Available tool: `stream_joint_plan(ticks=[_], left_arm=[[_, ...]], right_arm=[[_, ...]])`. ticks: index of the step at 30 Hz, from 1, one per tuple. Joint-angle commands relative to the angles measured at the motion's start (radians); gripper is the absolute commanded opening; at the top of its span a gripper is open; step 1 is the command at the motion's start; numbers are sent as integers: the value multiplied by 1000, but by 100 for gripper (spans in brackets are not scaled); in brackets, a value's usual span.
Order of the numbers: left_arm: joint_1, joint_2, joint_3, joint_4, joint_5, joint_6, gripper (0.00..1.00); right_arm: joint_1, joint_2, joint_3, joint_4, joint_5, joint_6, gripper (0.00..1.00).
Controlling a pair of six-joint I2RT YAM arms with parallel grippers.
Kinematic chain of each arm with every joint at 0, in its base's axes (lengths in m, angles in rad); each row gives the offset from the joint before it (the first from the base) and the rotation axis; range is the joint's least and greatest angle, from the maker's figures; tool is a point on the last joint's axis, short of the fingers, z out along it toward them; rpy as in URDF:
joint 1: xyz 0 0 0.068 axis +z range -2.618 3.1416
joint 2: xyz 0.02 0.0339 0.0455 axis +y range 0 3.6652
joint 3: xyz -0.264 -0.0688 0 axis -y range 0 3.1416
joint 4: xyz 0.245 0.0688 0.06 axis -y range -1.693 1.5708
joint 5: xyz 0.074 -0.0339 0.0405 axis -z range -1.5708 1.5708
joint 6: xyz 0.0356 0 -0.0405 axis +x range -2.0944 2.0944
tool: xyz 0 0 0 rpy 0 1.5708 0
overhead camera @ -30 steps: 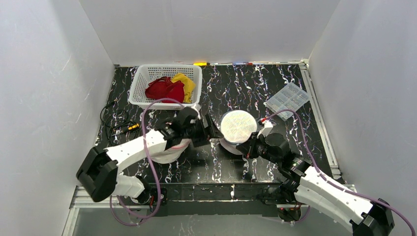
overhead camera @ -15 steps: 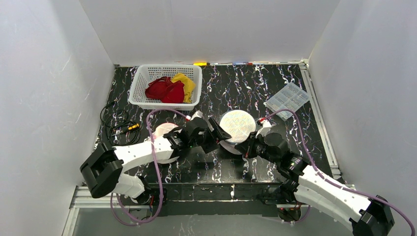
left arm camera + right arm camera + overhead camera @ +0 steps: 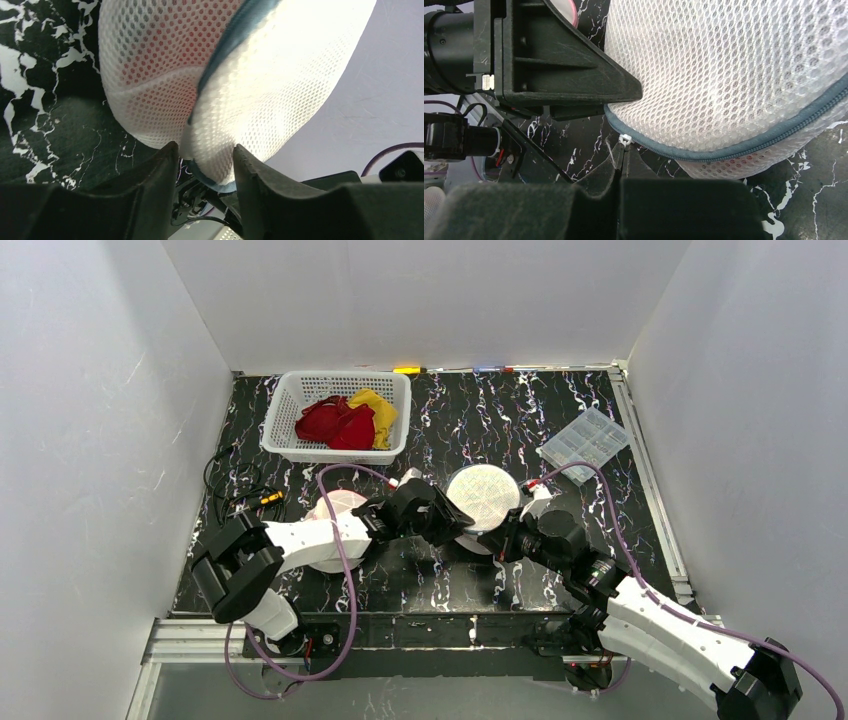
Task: Unzip the laundry bag and remove the bra
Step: Unzip the laundry bag at the center of the board.
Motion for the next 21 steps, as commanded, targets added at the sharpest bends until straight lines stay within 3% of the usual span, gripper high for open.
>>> stream_joint_plan(ticks=[1,14,21], left_arm=[[-6,30,38,12,-16,2,38],[24,20,52,11,31,117,1],[92,31,70,-17,166,209,0]], right_arm=[[6,-21,-8,25,-5,-22,1],[8,-75,54,-137,21,-88,1],[7,-69,88,-213,145,-90,1]])
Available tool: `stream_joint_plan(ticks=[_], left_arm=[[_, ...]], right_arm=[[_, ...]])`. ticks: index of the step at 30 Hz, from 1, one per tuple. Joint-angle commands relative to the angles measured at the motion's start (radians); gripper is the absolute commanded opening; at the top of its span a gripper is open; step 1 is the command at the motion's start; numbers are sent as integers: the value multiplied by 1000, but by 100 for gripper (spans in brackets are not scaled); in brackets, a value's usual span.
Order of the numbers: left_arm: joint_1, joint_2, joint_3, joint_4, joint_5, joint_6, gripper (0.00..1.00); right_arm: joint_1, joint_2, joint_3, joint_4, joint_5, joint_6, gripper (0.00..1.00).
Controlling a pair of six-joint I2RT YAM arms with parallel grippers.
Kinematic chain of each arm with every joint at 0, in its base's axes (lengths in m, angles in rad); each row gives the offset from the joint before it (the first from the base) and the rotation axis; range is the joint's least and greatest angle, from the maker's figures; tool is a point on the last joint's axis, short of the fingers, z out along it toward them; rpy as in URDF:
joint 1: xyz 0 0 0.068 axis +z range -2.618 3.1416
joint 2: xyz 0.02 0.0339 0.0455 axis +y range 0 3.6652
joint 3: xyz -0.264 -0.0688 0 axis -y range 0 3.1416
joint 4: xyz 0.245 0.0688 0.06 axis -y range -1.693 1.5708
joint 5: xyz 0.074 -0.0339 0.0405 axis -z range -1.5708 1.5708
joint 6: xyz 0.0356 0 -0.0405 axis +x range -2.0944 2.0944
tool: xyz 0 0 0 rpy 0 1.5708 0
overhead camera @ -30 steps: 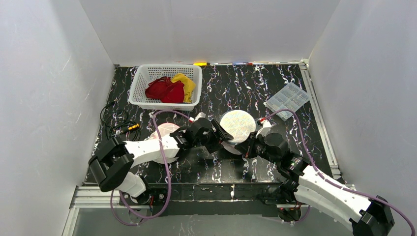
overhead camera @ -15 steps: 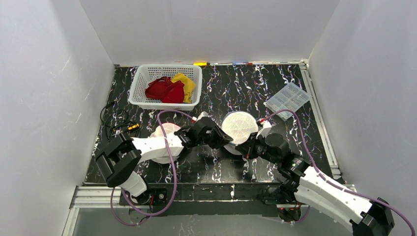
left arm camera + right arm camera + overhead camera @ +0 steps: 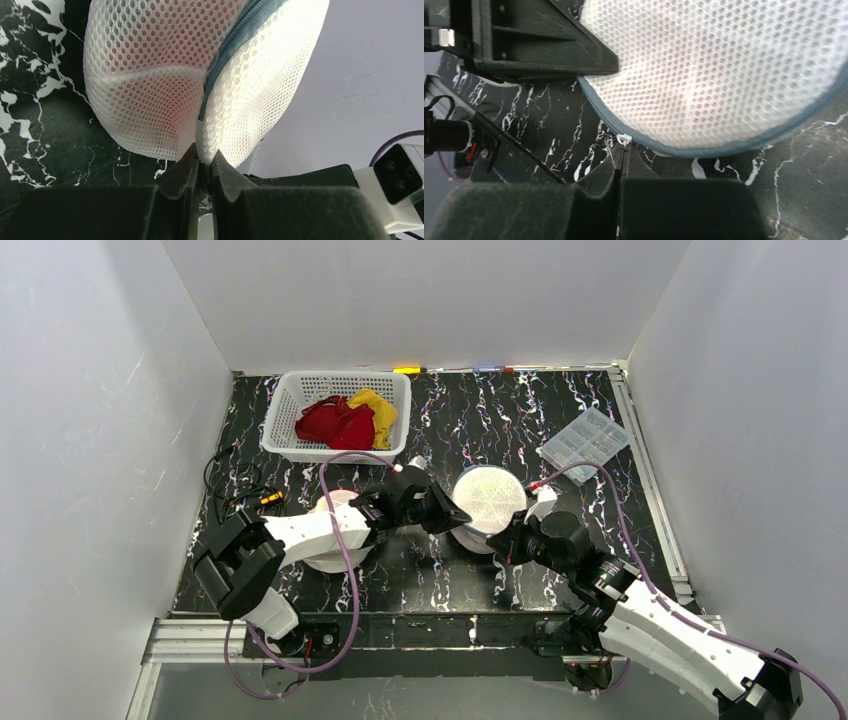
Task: Unzip the laundry bag and remove the bra
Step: Unzip the laundry bag at the center of the board.
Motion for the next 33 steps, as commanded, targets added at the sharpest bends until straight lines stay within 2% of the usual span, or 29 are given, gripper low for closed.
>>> stream_joint_plan(ticks=[1,3,6,11,14,18,23,29,33], left_arm=[[41,-2,23,-48,75,104,0],[54,-16,20,-48,105,142,0],[85,-38,20,-47,193,213,0],[137,-72,69,-71,388,385,0],[145,-63,179,-195,483,524,0],[147,-38,331,-372,570,647,0],[149,55,436,-452,676,722,0],[154,169,428,-444,684,735,0],[157,185,390,-399,613,725,0]], right_arm=[[4,-8,52,-68,130,-11,1],[3,-12,51,-85,182,4,1],[4,-29,48,-82,179,6,1],[4,-62,81,-31,58,-71,1],[4,-70,135,-24,-20,-108,1],[4,-66,213,-56,-46,-137,1],[3,-48,225,-61,-46,-126,1],[4,-59,127,-4,-42,-45,1],[5,-55,78,32,-44,-1,1]])
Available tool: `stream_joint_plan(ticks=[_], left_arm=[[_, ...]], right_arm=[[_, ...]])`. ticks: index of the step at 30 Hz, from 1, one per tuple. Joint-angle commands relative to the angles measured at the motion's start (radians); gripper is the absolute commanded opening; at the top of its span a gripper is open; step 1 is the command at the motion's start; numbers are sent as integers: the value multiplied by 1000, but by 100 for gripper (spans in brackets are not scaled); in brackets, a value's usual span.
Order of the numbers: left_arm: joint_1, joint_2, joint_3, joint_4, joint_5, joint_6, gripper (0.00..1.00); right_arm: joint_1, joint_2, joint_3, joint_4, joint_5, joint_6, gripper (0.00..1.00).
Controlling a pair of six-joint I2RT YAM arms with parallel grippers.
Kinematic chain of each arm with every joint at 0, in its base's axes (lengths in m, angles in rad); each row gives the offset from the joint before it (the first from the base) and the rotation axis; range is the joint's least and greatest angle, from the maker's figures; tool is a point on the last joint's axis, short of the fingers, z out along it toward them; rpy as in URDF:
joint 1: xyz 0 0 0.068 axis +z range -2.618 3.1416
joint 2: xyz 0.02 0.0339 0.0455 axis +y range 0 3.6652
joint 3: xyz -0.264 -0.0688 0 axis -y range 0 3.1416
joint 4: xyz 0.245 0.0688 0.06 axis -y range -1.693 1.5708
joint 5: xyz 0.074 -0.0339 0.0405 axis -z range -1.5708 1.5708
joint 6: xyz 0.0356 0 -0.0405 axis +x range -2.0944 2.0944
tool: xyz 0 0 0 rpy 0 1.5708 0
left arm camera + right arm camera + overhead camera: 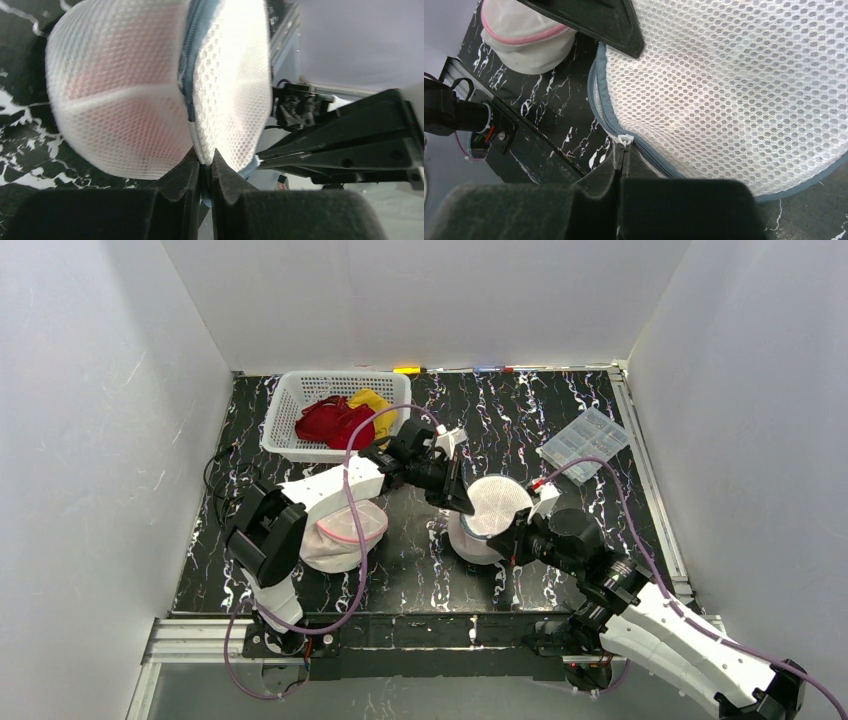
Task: Unzip the laundry bag and remove the bra
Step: Unzip the laundry bag at the center of the board.
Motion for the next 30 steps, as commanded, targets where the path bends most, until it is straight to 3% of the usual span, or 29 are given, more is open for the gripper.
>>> stream_joint_plan(ticks=[1,4,8,14,20,30], left_arm=[[-7,-24,-50,-8,-31,5,0],[-9,-76,-88,24,-111,-40,0],[-9,-174,-200,57,-198,-133,52],[-16,-391,-394,37,-394,-317,90],[-99,-473,-469,64,-527,-568,91],[-182,-335,-396,191,-599,-783,79]], right_arm=[[4,-9,-34,155,0,66,1],[5,-14,-70,179,5,90,1],[5,-14,-93,200,13,105,1],[6,10,-89,218,11,98,1],[10,53,-87,256,-1,86,1],[17,47,-86,234,-1,74,1]])
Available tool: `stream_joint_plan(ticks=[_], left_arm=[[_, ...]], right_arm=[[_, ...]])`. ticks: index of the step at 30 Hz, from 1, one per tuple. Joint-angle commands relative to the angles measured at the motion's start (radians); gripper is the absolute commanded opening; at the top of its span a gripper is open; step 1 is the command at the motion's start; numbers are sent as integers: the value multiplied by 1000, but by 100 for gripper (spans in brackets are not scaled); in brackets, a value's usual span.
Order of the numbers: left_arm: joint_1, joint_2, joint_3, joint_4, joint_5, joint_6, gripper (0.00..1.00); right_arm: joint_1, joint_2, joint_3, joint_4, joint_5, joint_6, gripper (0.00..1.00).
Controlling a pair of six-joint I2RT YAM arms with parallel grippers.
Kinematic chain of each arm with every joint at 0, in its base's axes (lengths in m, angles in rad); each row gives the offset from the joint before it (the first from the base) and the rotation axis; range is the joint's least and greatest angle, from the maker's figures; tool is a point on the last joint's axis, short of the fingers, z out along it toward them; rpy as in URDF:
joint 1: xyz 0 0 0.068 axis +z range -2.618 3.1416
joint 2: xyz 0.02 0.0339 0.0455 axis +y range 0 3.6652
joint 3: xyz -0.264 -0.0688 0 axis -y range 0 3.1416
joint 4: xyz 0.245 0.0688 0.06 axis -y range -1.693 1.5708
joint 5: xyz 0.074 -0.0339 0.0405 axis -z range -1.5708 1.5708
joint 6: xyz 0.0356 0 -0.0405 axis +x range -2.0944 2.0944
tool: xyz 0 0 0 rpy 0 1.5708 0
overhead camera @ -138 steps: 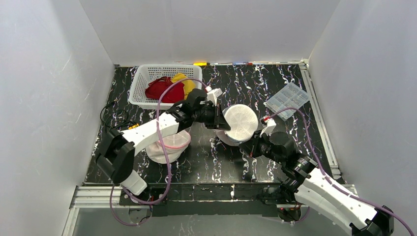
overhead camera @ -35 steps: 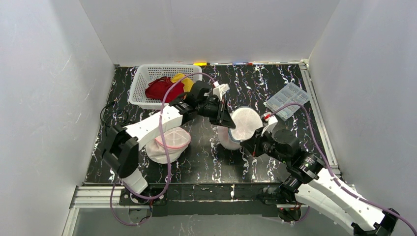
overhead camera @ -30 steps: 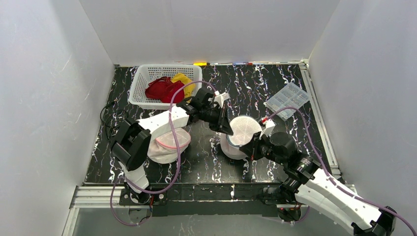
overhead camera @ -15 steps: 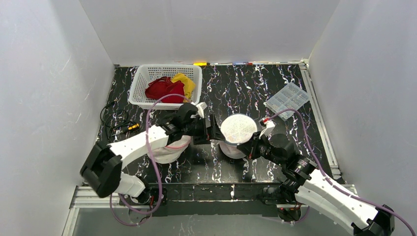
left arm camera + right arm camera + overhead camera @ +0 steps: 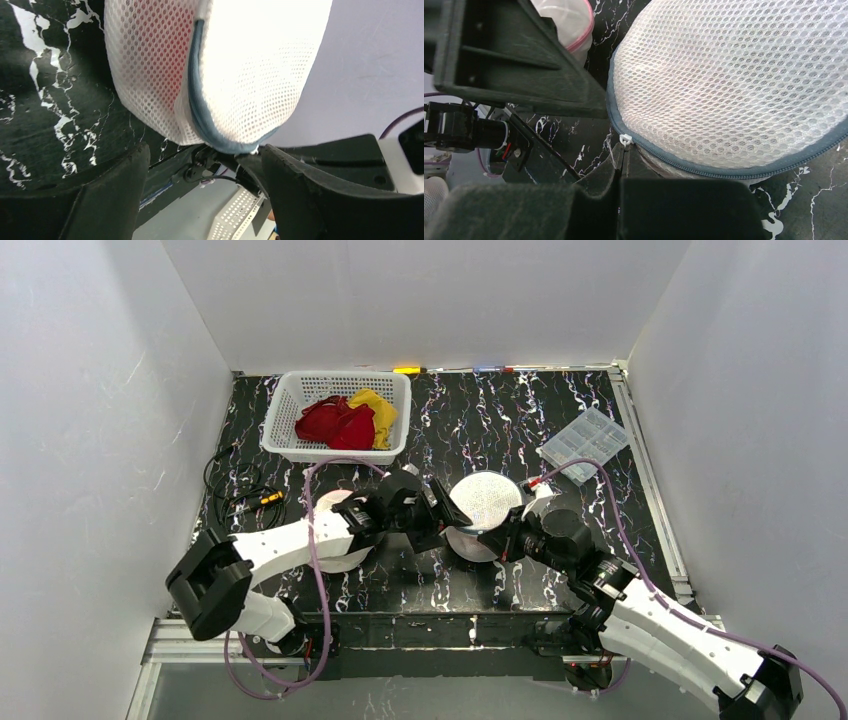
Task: Unzip the laundry bag and remove the bra
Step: Unzip the laundry bag at the center of the board.
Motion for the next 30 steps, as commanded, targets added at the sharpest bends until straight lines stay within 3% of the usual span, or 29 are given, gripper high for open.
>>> stream_joint_plan(ticks=[1,6,12,20,25,30], left_arm=[[-21,47,59,45,-59,-106,78],[-23,76,66,50,-90,-117,67],[-23,119,92,43,-106,-99,43],[-21,93,120,-4,-157,-36,1],[-5,53,139,-61,-185,44,0],[33,26,151,-75,-124,112,0]], right_arm=[[7,-25,4,22,3,-19,1],[8,-38,-3,17,3,-20,1],[11,-51,-10,6,3,-24,1],[14,-57,59,-86,3,-97,1],[14,-42,126,-176,42,-143,1],[14,-59,139,-240,146,-120,1]])
